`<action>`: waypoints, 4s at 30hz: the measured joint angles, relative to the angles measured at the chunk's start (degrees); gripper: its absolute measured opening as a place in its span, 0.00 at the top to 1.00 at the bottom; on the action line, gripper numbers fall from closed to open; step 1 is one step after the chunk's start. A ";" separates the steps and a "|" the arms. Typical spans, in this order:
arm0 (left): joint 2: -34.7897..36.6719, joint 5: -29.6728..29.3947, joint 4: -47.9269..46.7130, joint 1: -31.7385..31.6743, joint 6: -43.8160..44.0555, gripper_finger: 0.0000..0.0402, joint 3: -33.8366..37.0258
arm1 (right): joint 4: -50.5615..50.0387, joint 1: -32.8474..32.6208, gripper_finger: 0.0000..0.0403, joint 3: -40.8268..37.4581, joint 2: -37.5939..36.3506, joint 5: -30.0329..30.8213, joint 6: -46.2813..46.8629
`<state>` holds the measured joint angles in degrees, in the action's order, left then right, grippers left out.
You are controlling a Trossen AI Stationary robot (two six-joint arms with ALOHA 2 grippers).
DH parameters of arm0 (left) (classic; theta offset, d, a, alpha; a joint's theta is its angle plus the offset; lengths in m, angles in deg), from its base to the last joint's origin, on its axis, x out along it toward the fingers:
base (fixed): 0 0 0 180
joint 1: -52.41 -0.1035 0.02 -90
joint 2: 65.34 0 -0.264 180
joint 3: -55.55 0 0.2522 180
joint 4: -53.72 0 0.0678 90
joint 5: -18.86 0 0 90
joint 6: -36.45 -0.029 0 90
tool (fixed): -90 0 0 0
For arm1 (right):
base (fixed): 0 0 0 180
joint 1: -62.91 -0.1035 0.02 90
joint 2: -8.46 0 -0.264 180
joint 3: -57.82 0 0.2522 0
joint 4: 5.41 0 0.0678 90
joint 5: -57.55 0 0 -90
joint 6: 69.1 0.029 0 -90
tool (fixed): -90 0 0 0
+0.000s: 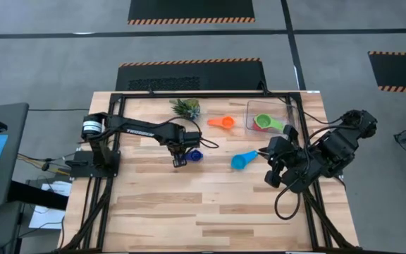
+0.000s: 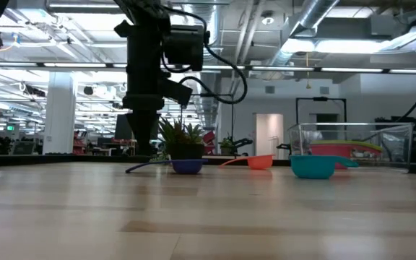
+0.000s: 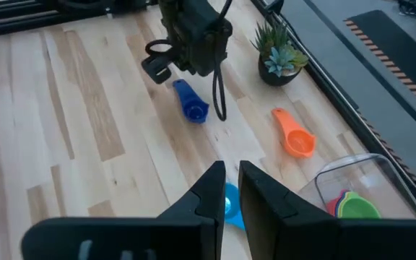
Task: Nest measuring cups in basket
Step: Prepare the measuring cups
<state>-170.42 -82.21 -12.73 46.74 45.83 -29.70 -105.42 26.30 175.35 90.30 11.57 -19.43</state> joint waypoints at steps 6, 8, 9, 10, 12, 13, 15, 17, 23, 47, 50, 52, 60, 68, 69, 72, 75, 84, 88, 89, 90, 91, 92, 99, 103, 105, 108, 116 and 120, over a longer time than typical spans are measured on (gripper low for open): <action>0.00 -2.50 1.65 -0.04 0.74 1.00 -0.06 | 0.29 -0.01 0.84 0.00 0.00 -0.12 -0.02; 0.00 -2.73 2.46 -0.07 0.22 1.00 -0.06 | 0.28 -0.01 0.84 0.00 0.00 -0.17 -0.02; 0.00 -2.71 3.07 -0.07 0.13 1.00 -0.06 | 0.26 -0.01 0.84 0.00 0.00 -0.17 -0.02; 0.00 -2.71 3.95 -0.07 0.11 1.00 -0.06 | 0.25 -0.07 0.84 0.00 0.00 -0.18 -0.02; 0.00 -2.17 5.62 -0.07 -0.03 1.00 0.37 | 0.10 -0.20 0.84 0.00 0.00 -0.17 -0.03; 0.00 -1.65 6.16 -0.07 -0.07 1.00 0.96 | 0.07 -0.21 0.84 0.00 0.00 -0.19 -0.04; 0.00 -1.47 7.08 -0.03 0.23 1.00 2.41 | 0.03 -0.21 0.84 0.00 0.00 -0.21 -0.04; 0.00 -2.44 7.20 0.19 1.81 1.00 3.51 | -0.11 -0.21 0.84 0.00 0.00 -0.21 -0.16; 0.00 -2.51 7.43 0.52 1.05 1.00 4.22 | -0.11 -0.19 0.84 0.02 0.00 -0.22 -1.52; -0.27 9.80 14.78 4.63 5.62 1.00 -1.49 | -0.26 -0.56 0.84 0.07 -0.02 -0.47 -2.14; -0.66 4.07 9.38 4.57 3.19 1.00 -3.14 | -0.28 -0.54 0.84 0.07 -0.02 -0.47 -2.13; -1.96 2.46 8.26 4.61 2.17 1.00 -2.74 | -0.17 -0.54 0.84 0.07 -0.02 -0.66 -2.12; -7.19 10.21 5.80 8.06 2.58 1.00 -1.89 | -0.34 -0.58 0.84 0.07 -0.02 -3.07 -1.61; -7.45 16.13 6.30 9.90 2.84 1.00 -8.99 | -1.25 -0.56 0.84 0.07 -0.02 -3.14 -1.68; -7.45 14.40 5.63 9.84 2.90 1.00 -10.01 | -1.31 -0.56 0.84 0.07 -0.02 -3.14 -1.68; -7.39 8.60 1.08 9.45 1.32 1.00 -12.09 | -1.55 -0.56 0.84 0.07 -0.02 -3.17 -1.66; -7.39 5.51 -2.16 8.75 0.75 1.00 -12.80 | -1.61 -0.56 0.84 0.07 -0.02 -3.21 -1.64; -8.61 0.11 4.80 1.87 -2.12 1.00 -12.96 | -1.61 -0.56 0.84 0.07 -0.02 -3.47 -1.64; -9.68 -0.48 9.58 -3.23 3.20 1.00 -16.45 | -1.63 -0.54 0.84 0.07 -0.02 -3.55 -1.64; -9.67 -1.29 9.69 -4.14 3.79 1.00 -17.62 | -1.70 -0.56 0.84 0.07 -0.02 -3.53 -1.64; -9.66 -1.92 11.41 -4.97 3.94 1.00 -18.97 | -1.84 -0.56 0.84 0.05 -0.02 -3.53 -1.64; -9.66 -1.85 13.17 -5.82 3.88 1.00 -20.44 | -1.91 -0.54 0.84 0.06 -0.01 -3.53 -1.67; -9.61 -1.03 13.84 -6.71 3.74 1.00 -21.98 | -1.99 -0.54 0.84 0.04 0.00 -3.53 -1.81; -17.57 6.54 12.23 -12.02 3.97 1.00 -35.24 | -2.90 -0.54 0.84 0.04 -0.02 -3.34 -2.01; -25.81 8.68 3.44 -12.98 5.14 1.00 -47.41 | -3.47 -0.54 0.84 0.02 0.00 -3.38 -1.88; -29.51 6.51 -0.46 -12.96 4.99 1.00 -54.36 | -3.40 -0.54 0.84 0.00 0.00 -3.40 -1.84; -34.56 1.68 -4.72 -13.09 4.15 1.00 -63.62 | -3.37 -0.54 0.84 0.00 0.00 -3.40 -1.70; -36.64 1.33 -2.66 -15.04 11.45 1.00 -61.06 | -3.44 -0.56 0.84 0.00 0.00 -3.43 -1.68; -38.04 2.97 -2.19 -15.71 16.39 1.00 -60.93 | -3.58 -0.56 0.84 0.00 -0.02 -3.44 -1.97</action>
<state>-208.46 -79.24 -14.92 31.03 62.22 -90.63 -109.00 25.74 175.35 90.28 8.13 -21.39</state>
